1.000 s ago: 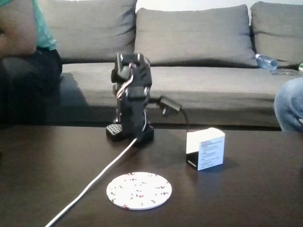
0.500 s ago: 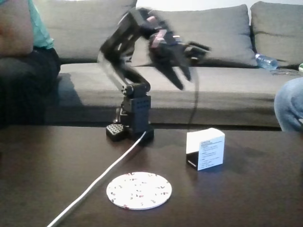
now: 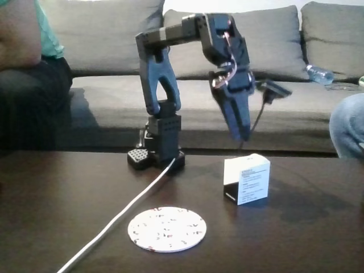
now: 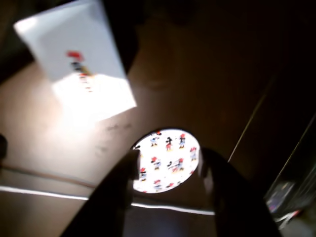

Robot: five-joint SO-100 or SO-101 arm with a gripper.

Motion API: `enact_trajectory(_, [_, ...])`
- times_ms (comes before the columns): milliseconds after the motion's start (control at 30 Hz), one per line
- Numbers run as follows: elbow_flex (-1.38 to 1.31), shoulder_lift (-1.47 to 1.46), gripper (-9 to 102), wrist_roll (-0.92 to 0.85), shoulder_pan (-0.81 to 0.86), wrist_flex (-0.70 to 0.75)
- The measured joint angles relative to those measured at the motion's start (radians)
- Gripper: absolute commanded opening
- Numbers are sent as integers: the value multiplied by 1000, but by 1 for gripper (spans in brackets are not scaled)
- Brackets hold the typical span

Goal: Grasp a servo box and put it on the zirlivani.

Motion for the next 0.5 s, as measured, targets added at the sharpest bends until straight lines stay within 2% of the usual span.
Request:
enact_trajectory(100, [-20, 0, 15, 80, 34, 0])
enact_trajectory(500, [-21, 0, 15, 75, 104, 0])
